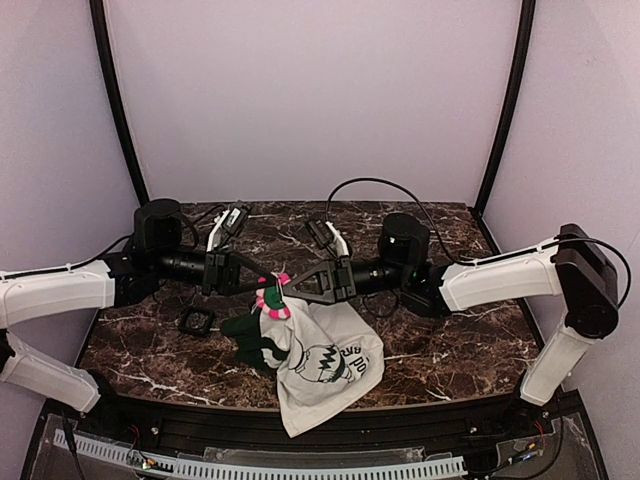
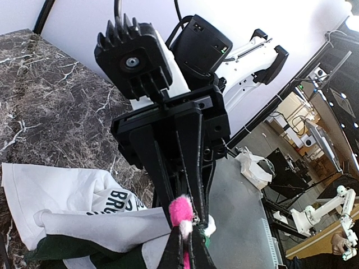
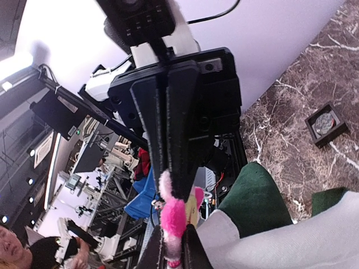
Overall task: Remove the brooch from the garment
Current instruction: Open the brooch on the crumpled clothing.
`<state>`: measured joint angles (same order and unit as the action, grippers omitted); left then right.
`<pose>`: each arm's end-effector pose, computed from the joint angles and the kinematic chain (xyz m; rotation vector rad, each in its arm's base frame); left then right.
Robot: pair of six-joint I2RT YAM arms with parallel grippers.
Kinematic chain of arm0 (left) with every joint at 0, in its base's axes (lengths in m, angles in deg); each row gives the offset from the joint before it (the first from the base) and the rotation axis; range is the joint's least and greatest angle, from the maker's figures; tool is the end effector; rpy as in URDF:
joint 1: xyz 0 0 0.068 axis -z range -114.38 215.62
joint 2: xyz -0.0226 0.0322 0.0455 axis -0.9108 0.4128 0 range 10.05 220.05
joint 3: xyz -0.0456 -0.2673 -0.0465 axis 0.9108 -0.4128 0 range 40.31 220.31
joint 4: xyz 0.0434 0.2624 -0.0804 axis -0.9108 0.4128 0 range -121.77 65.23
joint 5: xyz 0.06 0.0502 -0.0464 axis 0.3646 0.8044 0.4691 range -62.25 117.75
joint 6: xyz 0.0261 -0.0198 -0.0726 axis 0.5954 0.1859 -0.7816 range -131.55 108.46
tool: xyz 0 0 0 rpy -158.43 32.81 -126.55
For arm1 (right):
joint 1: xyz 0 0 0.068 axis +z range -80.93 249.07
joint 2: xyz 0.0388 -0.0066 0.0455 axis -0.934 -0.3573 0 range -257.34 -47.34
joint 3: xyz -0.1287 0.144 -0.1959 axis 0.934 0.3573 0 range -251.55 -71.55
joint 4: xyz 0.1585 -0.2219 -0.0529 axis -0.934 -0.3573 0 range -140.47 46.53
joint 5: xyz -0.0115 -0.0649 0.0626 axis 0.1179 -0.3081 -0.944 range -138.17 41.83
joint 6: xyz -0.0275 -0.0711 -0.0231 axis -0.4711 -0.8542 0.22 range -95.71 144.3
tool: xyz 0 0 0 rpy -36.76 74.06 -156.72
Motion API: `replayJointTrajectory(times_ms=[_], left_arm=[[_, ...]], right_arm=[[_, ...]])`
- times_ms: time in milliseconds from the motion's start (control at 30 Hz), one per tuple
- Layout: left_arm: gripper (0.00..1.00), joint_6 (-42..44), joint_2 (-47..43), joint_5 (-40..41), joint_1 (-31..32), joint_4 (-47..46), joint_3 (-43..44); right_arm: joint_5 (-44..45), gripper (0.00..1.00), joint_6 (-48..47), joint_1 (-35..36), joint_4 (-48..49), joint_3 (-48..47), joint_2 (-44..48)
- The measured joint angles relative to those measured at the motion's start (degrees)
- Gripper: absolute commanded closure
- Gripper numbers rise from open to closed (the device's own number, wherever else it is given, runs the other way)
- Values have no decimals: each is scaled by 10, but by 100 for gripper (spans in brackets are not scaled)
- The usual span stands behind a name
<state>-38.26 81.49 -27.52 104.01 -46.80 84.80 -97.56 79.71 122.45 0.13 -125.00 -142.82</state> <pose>0.2056 -0.2349 0.2772 0.9687 1.7588 -1.6221 0.1962 0.3513 0.2508 -0.8314 1.8431 2.0172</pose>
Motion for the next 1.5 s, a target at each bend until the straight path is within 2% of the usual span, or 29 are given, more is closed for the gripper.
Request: replayJointTrajectory(times_ms=[33, 67, 100, 133, 167, 233, 300, 333, 467, 600, 733, 867, 1100, 1233, 1367, 1467, 1500], left_arm=[[82, 2, -1, 1, 0, 1, 0], [75, 5, -2, 2, 0, 4, 0], [64, 8, -3, 4, 0, 6, 0], [59, 10, -3, 8, 0, 9, 1], [47, 14, -3, 10, 0, 11, 2], [35, 12, -3, 13, 0, 14, 3], [32, 12, -3, 15, 0, 16, 4], [31, 12, -3, 16, 0, 17, 4], [40, 12, -3, 17, 0, 23, 4], [57, 15, -1, 23, 0, 33, 5], [69, 15, 3, 25, -3, 37, 5], [77, 14, 8, 29, -3, 40, 5], [76, 13, 14, 29, -4, 40, 5], [62, 12, 14, 25, -4, 39, 5], [54, 10, 14, 21, -2, 39, 5], [57, 9, 15, 19, -2, 39, 5], [62, 9, 16, 17, -2, 39, 5]], right_arm=[[0, 100, -2, 0, 1, 0, 0], [1, 100, 1, 0, -2, 0, -1], [4, 100, 0, 0, -5, 0, -1], [9, 100, -5, 0, -11, -1, -1], [15, 100, -10, 0, -18, -2, 0], [29, 100, -25, 1, -44, -3, 3], [42, 100, -38, 1, -68, -5, 8], [47, 100, -43, 1, -80, -7, 10], [63, 100, -61, 1, -112, -19, 14], [70, 100, -72, 1, -132, -26, 15], [70, 100, -80, 1, -146, -31, 15], [69, 100, -85, 2, -156, -35, 16], [68, 100, -90, 2, -171, -40, 16], [70, 100, -91, 2, -172, -40, 16], [73, 100, -90, 2, -169, -40, 17], [77, 100, -86, 0, -164, -40, 22], [78, 100, -85, -1, -163, -40, 24]])
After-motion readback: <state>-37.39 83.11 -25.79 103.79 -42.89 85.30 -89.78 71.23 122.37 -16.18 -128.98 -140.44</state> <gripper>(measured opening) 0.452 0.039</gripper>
